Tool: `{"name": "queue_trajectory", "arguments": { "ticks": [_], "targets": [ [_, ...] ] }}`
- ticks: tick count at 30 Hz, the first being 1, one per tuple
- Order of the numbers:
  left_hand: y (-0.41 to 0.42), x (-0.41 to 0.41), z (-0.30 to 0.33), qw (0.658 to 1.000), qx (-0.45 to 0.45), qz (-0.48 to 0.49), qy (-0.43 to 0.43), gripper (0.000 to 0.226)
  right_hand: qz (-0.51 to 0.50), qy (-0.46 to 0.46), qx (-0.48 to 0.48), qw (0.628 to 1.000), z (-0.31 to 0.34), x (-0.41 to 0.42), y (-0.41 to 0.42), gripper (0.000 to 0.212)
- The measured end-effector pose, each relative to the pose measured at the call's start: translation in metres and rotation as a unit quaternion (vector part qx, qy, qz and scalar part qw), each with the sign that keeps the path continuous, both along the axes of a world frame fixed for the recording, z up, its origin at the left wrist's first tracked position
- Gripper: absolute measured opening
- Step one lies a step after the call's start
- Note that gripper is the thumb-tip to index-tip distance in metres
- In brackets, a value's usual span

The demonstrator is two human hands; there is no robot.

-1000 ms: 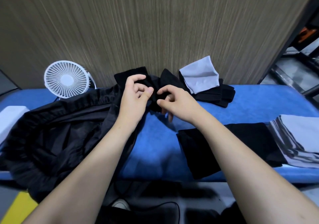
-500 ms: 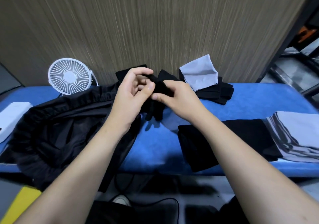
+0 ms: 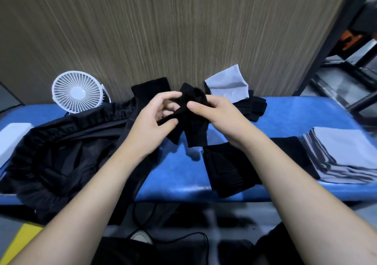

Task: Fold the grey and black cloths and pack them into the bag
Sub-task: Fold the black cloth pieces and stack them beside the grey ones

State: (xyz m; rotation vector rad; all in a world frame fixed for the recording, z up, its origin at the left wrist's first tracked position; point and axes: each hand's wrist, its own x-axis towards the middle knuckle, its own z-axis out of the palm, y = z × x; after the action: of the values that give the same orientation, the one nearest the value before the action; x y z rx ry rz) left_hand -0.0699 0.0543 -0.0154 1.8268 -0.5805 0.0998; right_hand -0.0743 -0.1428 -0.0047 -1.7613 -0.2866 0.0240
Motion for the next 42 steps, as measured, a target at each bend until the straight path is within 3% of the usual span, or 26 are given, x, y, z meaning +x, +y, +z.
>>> {"name": "queue_trajectory", "arguments": {
  "ticks": [3, 9, 12, 21, 26, 30, 33, 37, 42],
  "targets": [
    [0.004, 0.002, 0.003, 0.997, -0.023, 0.075, -0.011, 0.048, 0.001, 0.039, 0.011, 0.999, 0.003, 0.000, -0.012, 0.032],
    [0.020, 0.010, 0.010, 0.966, -0.198, 0.161, 0.041, 0.033, -0.067, 0.058, 0.009, 0.996, 0.008, 0.000, -0.031, 0.038],
    [0.028, 0.013, 0.009, 0.956, -0.211, 0.201, 0.038, 0.026, -0.081, 0.053, 0.002, 0.995, 0.009, -0.003, -0.036, 0.028],
    [0.033, 0.011, -0.006, 0.968, -0.124, 0.199, 0.093, 0.024, -0.133, 0.082, 0.034, 0.987, 0.010, -0.012, -0.049, 0.019],
    [0.031, 0.005, -0.012, 0.967, -0.084, 0.161, 0.180, 0.024, -0.129, 0.164, 0.118, 0.971, 0.012, -0.016, -0.058, 0.025],
    [0.029, -0.004, -0.011, 0.955, -0.102, 0.143, 0.239, 0.026, -0.087, 0.198, 0.134, 0.967, 0.012, -0.020, -0.067, 0.025],
    [0.036, -0.012, -0.012, 0.945, -0.098, 0.103, 0.295, 0.031, -0.072, 0.202, 0.102, 0.971, 0.011, -0.025, -0.073, 0.030],
    [0.045, -0.024, -0.021, 0.951, -0.032, 0.064, 0.300, 0.025, -0.082, 0.185, 0.053, 0.978, 0.005, -0.030, -0.075, 0.033],
    [0.049, -0.033, -0.033, 0.955, 0.048, 0.065, 0.286, 0.026, -0.123, 0.136, -0.103, 0.978, -0.003, -0.035, -0.071, 0.030]
  ]
}}
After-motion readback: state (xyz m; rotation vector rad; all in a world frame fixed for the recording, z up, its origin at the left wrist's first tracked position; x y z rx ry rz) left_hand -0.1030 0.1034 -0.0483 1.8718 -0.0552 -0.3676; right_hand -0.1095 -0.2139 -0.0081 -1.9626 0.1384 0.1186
